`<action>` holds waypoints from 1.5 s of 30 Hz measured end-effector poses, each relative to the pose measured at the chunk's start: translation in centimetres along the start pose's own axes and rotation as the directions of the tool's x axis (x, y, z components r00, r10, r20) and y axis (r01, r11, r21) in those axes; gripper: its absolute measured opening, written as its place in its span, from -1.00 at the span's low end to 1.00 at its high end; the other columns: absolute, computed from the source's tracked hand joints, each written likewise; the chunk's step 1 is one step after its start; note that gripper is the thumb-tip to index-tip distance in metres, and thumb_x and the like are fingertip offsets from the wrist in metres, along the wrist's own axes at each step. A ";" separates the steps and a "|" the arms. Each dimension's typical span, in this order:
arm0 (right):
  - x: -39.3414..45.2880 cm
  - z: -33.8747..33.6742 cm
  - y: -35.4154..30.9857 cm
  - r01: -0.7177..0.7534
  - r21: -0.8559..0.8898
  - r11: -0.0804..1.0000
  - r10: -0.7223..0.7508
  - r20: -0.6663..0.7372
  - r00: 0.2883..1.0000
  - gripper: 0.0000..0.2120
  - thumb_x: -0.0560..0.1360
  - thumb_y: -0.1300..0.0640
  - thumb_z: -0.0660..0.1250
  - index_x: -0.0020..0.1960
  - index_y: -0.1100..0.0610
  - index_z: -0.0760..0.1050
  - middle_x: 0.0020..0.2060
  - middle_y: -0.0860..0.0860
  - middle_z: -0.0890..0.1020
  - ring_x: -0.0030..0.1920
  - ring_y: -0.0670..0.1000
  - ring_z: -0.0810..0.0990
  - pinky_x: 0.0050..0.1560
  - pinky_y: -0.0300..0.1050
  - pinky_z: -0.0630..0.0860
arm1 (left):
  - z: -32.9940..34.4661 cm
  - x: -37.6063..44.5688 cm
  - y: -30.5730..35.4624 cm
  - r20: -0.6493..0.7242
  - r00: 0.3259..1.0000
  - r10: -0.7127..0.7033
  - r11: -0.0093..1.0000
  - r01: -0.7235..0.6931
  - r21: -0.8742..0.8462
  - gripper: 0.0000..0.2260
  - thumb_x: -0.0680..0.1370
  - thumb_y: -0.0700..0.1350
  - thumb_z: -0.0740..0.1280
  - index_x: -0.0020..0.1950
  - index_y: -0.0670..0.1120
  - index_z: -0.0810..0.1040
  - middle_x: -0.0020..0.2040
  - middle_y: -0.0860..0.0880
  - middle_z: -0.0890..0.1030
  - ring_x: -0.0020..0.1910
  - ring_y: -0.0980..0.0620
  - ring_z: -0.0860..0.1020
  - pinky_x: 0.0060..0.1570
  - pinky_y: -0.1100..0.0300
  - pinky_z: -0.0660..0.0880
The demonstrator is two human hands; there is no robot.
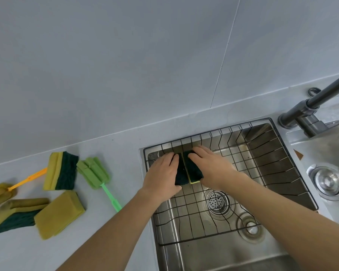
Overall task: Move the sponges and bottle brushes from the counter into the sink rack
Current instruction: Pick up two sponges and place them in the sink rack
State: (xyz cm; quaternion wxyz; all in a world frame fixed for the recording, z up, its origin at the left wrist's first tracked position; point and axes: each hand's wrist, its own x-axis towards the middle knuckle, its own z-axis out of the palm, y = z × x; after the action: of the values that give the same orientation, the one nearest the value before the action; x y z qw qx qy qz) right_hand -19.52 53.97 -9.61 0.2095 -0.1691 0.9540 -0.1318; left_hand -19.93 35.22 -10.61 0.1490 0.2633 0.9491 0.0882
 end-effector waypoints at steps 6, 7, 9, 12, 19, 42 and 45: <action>0.2 0.2 -0.4 0.007 0.007 1.000 -0.007 0.010 1.000 -0.36 0.39 0.16 0.48 0.40 0.10 0.31 0.44 0.07 0.32 0.52 0.13 0.15 0.33 0.10 0.46 | 0.0 0.0 -0.1 0.019 1.000 -0.006 1.000 0.006 -0.006 -0.20 0.38 0.07 0.47 0.49 -0.15 0.19 0.44 -0.11 0.32 0.38 -0.07 0.33 0.41 0.10 0.25; 0.2 0.3 -0.3 0.006 0.021 1.000 -0.006 0.008 1.000 -0.36 0.39 0.17 0.48 0.40 0.11 0.31 0.44 0.07 0.32 0.53 0.13 0.14 0.32 0.11 0.48 | 0.1 0.0 -0.1 0.021 1.000 -0.003 1.000 0.003 0.011 -0.20 0.39 0.07 0.47 0.50 -0.15 0.19 0.45 -0.12 0.31 0.40 -0.08 0.31 0.44 0.08 0.21; 0.0 0.4 -0.3 0.009 0.029 1.000 -0.009 -0.006 1.000 -0.38 0.41 0.17 0.46 0.41 0.12 0.31 0.45 0.08 0.30 0.54 0.13 0.12 0.30 0.10 0.49 | 0.3 -0.2 -0.2 0.020 1.000 0.007 0.998 -0.008 0.068 -0.21 0.39 0.09 0.46 0.50 -0.15 0.20 0.46 -0.13 0.30 0.41 -0.09 0.31 0.47 0.04 0.14; -0.5 0.7 -0.5 0.000 0.014 1.000 0.000 -0.025 1.000 -0.41 0.46 0.20 0.40 0.45 0.15 0.29 0.49 0.09 0.21 0.55 0.12 0.07 0.27 0.07 0.52 | 0.4 -0.5 -0.1 -0.006 1.000 0.015 0.994 -0.015 0.109 -0.26 0.37 0.08 0.47 0.45 -0.15 0.29 0.38 -0.12 0.37 0.30 -0.10 0.41 0.38 0.05 0.29; -1.1 1.8 -1.3 -0.031 -0.055 0.998 0.029 -0.037 0.999 -0.37 0.53 0.23 0.31 0.54 0.17 0.16 0.49 0.11 0.24 0.53 0.12 0.14 0.39 0.02 0.38 | 0.1 -0.2 0.8 0.025 1.000 0.006 0.994 -0.009 0.111 -0.34 0.45 0.02 0.42 0.46 -0.15 0.26 0.39 -0.11 0.37 0.32 -0.08 0.38 0.37 0.08 0.30; -7.3 -4.3 -6.8 -0.299 -0.098 0.949 0.305 0.054 0.951 -0.82 0.52 0.16 0.24 0.12 0.07 0.46 -0.11 0.01 0.58 -0.12 0.05 0.58 -0.16 -0.13 0.50 | -6.7 -12.2 -0.5 0.166 0.947 -0.275 0.925 0.308 -0.222 -0.54 0.58 0.08 0.23 0.45 0.02 0.32 0.39 0.00 0.38 0.37 -0.01 0.36 0.29 0.13 0.32; -7.6 -5.0 -8.7 -0.295 -0.119 0.948 0.302 0.047 0.952 -0.79 0.53 0.12 0.25 0.16 0.08 0.46 -0.09 0.01 0.57 -0.10 0.04 0.58 -0.14 -0.14 0.53 | -7.0 -15.6 -2.5 0.178 0.926 -0.332 0.889 0.370 -0.269 -0.52 0.57 0.10 0.24 0.48 0.04 0.27 0.47 0.02 0.30 0.43 0.03 0.27 0.36 0.18 0.24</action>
State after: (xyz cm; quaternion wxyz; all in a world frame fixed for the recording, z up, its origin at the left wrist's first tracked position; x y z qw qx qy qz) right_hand -12.92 49.85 0.25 0.2482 -0.0384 0.9671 -0.0398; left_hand -10.64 24.30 -0.93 0.2607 0.0669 0.9453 0.1845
